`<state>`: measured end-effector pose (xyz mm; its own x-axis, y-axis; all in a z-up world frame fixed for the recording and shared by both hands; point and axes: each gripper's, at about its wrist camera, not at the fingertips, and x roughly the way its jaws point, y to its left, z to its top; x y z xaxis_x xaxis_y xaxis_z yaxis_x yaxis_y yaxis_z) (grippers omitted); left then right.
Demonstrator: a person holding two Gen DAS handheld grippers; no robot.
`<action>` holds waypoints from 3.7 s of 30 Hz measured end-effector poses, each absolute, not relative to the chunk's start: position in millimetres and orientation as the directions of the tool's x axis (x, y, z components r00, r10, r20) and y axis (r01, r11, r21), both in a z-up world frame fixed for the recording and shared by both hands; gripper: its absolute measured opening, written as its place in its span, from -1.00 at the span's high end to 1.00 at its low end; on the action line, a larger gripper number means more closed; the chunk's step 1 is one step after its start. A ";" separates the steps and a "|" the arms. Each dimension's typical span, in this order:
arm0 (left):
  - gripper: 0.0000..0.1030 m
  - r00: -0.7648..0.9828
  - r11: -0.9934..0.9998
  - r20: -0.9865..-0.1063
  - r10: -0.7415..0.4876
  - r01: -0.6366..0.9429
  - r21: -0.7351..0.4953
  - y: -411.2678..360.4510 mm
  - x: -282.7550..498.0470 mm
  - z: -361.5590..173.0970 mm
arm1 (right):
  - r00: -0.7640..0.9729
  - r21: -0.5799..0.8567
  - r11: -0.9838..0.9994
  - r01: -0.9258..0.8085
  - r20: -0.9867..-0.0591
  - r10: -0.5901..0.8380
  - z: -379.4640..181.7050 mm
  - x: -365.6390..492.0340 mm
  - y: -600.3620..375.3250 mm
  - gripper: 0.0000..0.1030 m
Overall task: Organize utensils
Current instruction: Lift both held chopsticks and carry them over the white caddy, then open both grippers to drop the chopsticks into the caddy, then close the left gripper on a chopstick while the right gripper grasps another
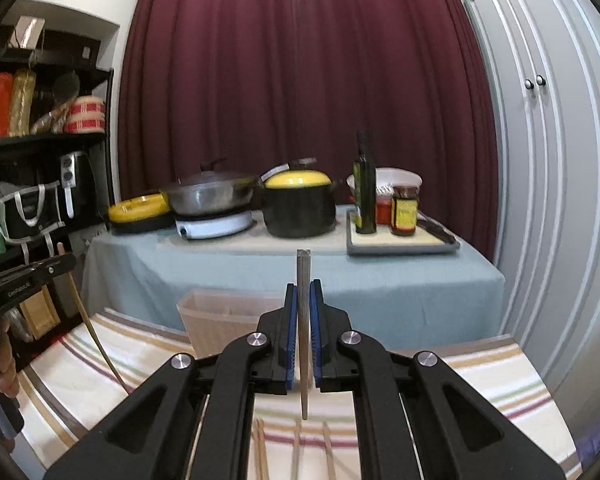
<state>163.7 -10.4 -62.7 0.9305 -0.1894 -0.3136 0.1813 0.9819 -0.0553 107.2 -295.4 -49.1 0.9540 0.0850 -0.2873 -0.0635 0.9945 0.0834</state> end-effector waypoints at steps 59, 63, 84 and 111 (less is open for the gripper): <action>0.60 0.931 0.972 -0.279 -0.233 0.224 -0.064 -66.6 298.6 -54.9 | 0.916 0.176 0.979 -0.105 -0.366 0.164 -73.3 238.9 -295.5 0.33; 0.08 0.931 0.971 -0.275 -0.239 0.233 -0.056 -59.8 277.8 -63.4 | 0.927 0.164 0.982 -0.097 -0.345 0.149 -66.1 216.8 -296.1 0.08; -0.54 0.868 0.989 -0.481 -0.120 0.147 0.020 -15.3 135.9 -189.4 | 0.830 0.114 0.993 -0.016 -0.553 0.077 -174.1 57.8 -299.3 0.33; -0.24 0.808 0.992 -0.583 -0.084 0.125 0.030 8.1 53.7 -275.2 | 0.785 0.106 0.992 -0.067 -0.608 0.118 -250.9 -6.2 -290.0 0.69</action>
<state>53.7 8.1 -275.2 0.8084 -0.0840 -0.5826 0.1247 0.9917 0.0299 -6.2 -290.0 -250.9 0.7853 0.1182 -0.6077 -0.0669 0.9921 0.1065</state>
